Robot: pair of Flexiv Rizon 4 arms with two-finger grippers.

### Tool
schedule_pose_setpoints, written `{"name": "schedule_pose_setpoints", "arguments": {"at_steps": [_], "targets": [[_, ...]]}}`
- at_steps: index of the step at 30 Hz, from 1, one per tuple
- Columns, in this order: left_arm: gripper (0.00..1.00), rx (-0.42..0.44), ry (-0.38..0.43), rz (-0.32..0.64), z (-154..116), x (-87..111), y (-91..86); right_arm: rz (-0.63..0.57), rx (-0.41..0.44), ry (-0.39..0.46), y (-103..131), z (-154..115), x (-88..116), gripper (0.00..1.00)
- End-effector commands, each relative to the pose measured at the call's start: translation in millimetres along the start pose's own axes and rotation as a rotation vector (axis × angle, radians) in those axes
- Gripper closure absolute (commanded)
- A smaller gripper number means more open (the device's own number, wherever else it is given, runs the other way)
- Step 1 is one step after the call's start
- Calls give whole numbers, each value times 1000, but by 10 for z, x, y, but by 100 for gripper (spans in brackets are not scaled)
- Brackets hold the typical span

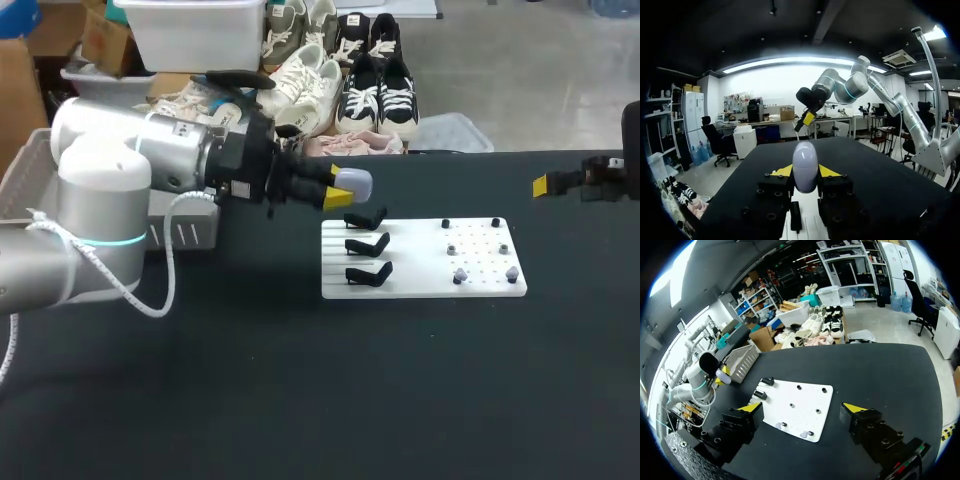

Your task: Pick up each earbud case from the left stands, insert the matching earbuds, close the lid, and place the case in the box.

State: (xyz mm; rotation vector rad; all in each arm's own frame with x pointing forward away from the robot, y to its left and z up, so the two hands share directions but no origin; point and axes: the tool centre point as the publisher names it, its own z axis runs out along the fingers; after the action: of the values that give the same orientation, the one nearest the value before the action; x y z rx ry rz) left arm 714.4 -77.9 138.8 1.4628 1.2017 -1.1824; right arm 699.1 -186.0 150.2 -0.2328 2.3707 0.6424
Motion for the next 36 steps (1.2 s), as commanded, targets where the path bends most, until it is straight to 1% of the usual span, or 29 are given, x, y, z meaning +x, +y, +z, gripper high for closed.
{"name": "schedule_pose_setpoints", "arguments": {"at_steps": [1,5,7,36], "targets": [[100,-199,-6,-12,35,-50,-271,-1,-3,1,-9,6,-4,0],[100,-237,-6,-37,66,-95,-328,-1,-3,1,-9,6,-4,0],[100,-240,6,-42,58,-125,-345,-1,-3,1,-9,6,-4,0],[100,-240,6,-42,58,-125,-345,-1,-3,1,-9,6,-4,0]]}}
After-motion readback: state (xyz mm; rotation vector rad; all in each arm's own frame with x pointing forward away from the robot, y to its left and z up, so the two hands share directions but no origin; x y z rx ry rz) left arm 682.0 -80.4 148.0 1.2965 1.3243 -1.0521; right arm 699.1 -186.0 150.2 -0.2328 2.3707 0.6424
